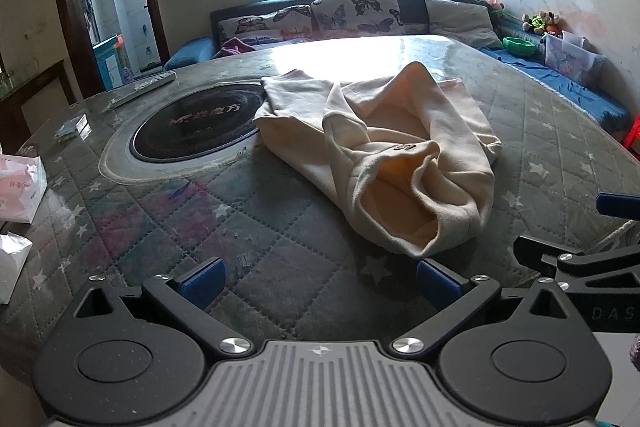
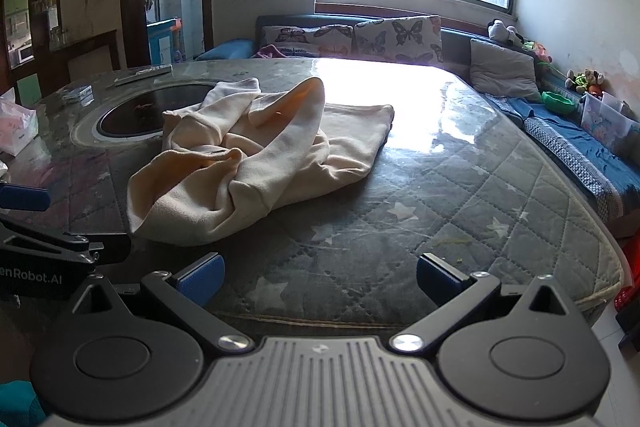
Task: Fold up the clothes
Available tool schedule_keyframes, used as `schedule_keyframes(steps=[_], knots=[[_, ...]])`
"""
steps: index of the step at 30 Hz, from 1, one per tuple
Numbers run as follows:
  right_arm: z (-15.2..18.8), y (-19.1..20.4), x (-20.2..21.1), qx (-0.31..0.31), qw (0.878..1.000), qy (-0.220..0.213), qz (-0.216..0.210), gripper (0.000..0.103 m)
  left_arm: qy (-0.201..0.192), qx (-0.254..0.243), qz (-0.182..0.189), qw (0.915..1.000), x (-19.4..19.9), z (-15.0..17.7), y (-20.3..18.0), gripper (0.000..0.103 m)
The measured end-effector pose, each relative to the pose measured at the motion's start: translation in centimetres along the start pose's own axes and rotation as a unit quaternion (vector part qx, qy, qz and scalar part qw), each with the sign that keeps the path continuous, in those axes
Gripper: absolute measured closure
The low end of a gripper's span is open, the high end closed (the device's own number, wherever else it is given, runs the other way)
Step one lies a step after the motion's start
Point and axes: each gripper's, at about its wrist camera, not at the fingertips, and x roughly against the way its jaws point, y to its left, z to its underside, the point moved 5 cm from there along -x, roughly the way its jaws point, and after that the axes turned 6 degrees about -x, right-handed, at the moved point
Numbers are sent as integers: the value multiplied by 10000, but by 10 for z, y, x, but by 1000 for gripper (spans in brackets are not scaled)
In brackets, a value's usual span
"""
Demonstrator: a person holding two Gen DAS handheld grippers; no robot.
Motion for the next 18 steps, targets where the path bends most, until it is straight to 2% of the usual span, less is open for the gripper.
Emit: schedule_keyframes(steps=[18], knots=[[-1, 2, -2, 64, 10000, 55, 21, 0, 77, 1, -14, 10000, -3, 0, 1, 0]])
